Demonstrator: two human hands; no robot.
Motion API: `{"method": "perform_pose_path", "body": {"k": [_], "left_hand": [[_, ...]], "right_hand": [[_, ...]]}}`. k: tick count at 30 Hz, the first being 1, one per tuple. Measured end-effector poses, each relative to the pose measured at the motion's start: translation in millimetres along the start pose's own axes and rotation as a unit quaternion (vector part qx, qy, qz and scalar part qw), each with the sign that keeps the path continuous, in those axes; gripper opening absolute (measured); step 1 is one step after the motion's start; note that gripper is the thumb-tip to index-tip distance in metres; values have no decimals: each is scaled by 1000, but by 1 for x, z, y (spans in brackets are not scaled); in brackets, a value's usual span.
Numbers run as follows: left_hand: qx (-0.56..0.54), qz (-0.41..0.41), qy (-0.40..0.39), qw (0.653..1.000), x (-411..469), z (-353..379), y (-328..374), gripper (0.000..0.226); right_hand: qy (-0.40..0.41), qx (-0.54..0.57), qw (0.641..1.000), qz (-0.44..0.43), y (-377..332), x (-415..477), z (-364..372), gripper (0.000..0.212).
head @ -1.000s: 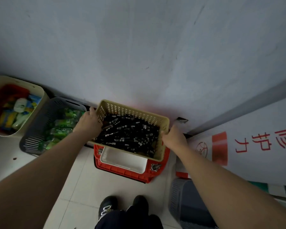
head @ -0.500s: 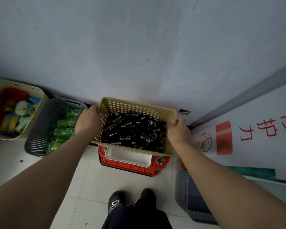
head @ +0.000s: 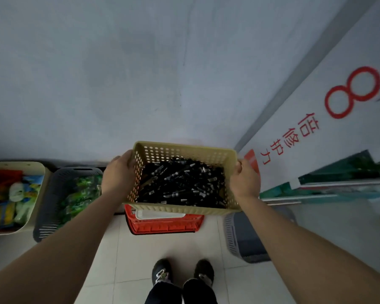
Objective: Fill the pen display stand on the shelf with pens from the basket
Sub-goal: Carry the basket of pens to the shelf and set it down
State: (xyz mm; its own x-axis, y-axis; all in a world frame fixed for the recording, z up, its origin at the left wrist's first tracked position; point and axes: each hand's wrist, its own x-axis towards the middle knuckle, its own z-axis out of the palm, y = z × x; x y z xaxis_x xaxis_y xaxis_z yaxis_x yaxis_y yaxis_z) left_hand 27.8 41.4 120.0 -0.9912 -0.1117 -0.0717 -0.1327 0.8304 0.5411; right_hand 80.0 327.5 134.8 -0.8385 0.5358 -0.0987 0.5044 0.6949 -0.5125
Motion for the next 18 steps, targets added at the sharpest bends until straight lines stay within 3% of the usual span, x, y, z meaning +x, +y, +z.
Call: {"method": "perform_pose_path", "body": {"k": [9, 18], "left_hand": [[-35, 80, -4, 996, -55, -27, 77, 31], [-60, 148, -23, 987, -143, -27, 165, 29]], "right_hand": [[56, 14, 998, 31, 36, -45, -97, 28], [117, 17, 990, 81, 117, -116, -199, 26]]}}
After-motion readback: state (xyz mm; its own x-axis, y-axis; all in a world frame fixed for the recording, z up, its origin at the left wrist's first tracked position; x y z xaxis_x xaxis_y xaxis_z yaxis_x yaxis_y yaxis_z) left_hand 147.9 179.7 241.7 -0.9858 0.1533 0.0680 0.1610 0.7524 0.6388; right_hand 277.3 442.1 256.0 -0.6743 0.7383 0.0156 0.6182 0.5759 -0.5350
